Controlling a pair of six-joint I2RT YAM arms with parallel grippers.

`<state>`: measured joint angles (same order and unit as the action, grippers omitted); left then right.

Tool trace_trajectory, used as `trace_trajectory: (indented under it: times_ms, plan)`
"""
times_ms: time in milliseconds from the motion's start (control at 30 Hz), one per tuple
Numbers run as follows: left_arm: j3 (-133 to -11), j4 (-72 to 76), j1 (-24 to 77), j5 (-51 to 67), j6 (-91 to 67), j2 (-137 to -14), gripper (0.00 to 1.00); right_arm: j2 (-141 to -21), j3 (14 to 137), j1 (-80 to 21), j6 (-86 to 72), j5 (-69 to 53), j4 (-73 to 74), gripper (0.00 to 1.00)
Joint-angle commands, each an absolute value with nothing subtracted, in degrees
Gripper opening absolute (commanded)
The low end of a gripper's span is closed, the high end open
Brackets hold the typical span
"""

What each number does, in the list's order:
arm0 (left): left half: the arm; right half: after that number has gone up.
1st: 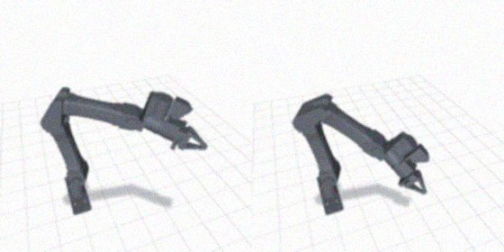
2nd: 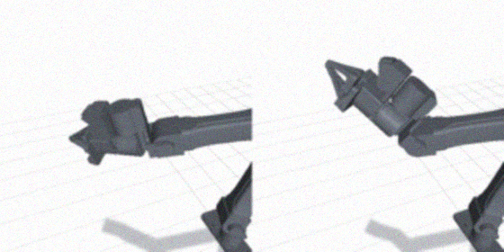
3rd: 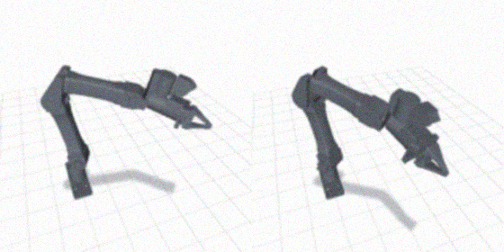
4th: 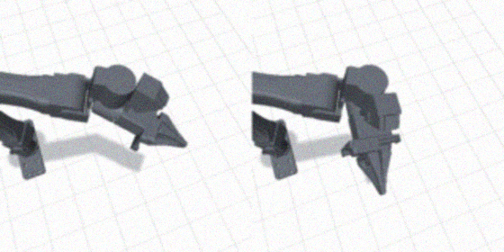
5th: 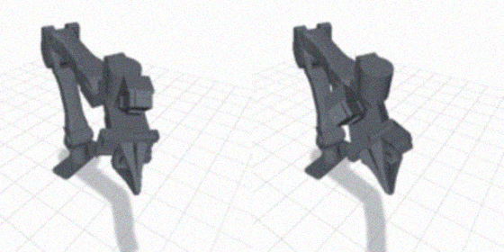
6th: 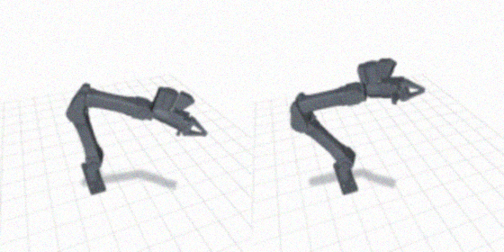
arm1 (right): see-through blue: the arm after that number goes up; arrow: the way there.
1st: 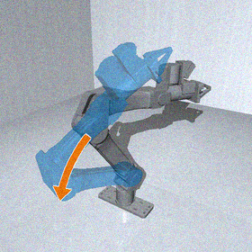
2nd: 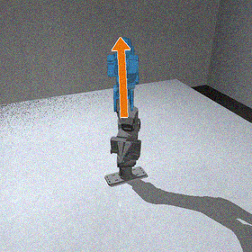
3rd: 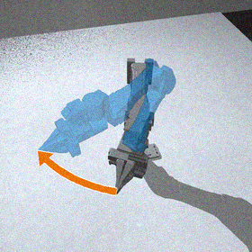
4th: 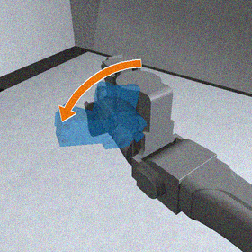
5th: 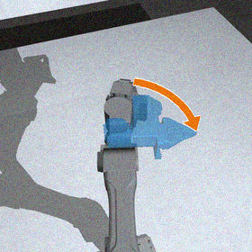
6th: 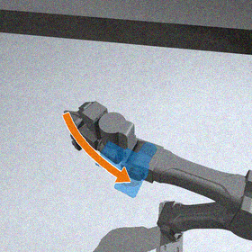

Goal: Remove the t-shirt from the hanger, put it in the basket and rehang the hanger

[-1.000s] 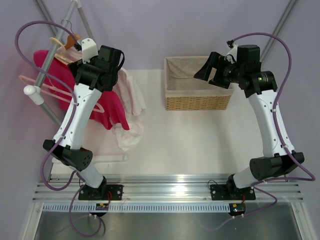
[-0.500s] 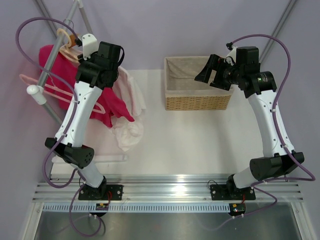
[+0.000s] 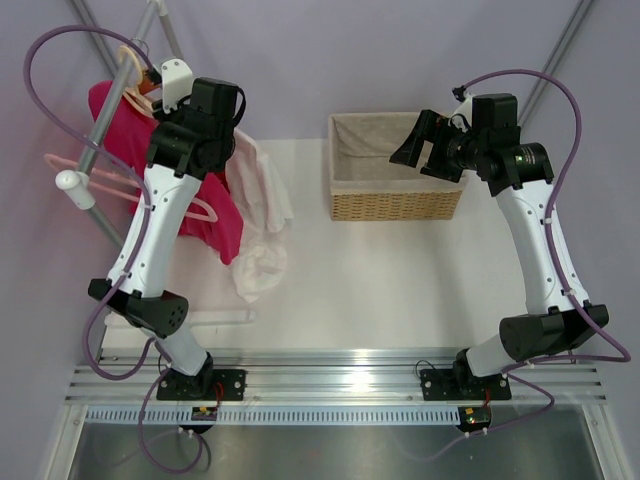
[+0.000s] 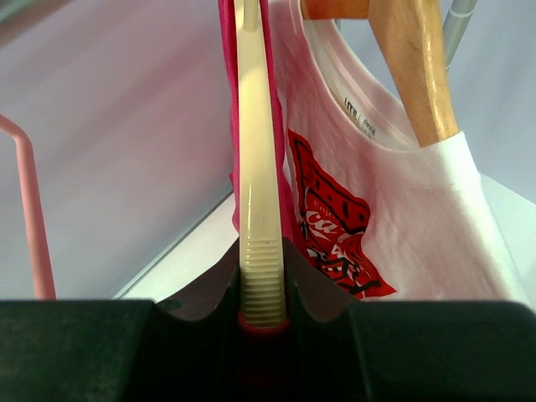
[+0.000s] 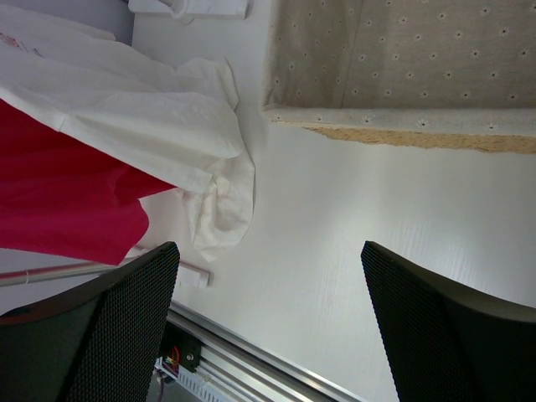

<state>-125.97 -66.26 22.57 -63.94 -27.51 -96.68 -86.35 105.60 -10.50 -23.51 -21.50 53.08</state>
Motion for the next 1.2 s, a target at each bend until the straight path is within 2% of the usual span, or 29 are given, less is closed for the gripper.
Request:
trace_trajectory:
  times_ms: [0, 133, 333, 833, 1033, 1167]
  plan:
    - [-127.97, -56.80, 23.38, -68.91, -23.56, -91.59, 0.00, -83.94, 105.73, -11.16, -22.76, -20.65, 53.26, 0.98]
    - [-124.99, -48.89, 23.64, -65.13, -19.35, -88.42, 0.00, -83.58, 105.99, -11.25, -22.68, -20.48, 53.26, 0.98]
    - [-125.33, -48.43, 24.26, -63.29, -18.37, -87.81, 0.00, -83.15, 106.17, -11.25, -22.68, -20.04, 53.44, 0.98]
    - [-109.88, -48.35, 24.35, -27.90, -24.26, -76.30, 0.00, -84.11, 106.52, -11.16, -21.01, -17.75, 53.88, 0.99]
    - [-108.28, -47.90, 24.43, -23.47, -22.15, -72.25, 0.00, -84.98, 107.22, -11.16, -20.04, -21.44, 52.47, 0.99]
    - [-113.36, -53.51, 24.52, -24.78, -21.63, -70.93, 0.00, -86.22, 107.14, -11.25, -20.30, -20.83, 51.86, 1.00]
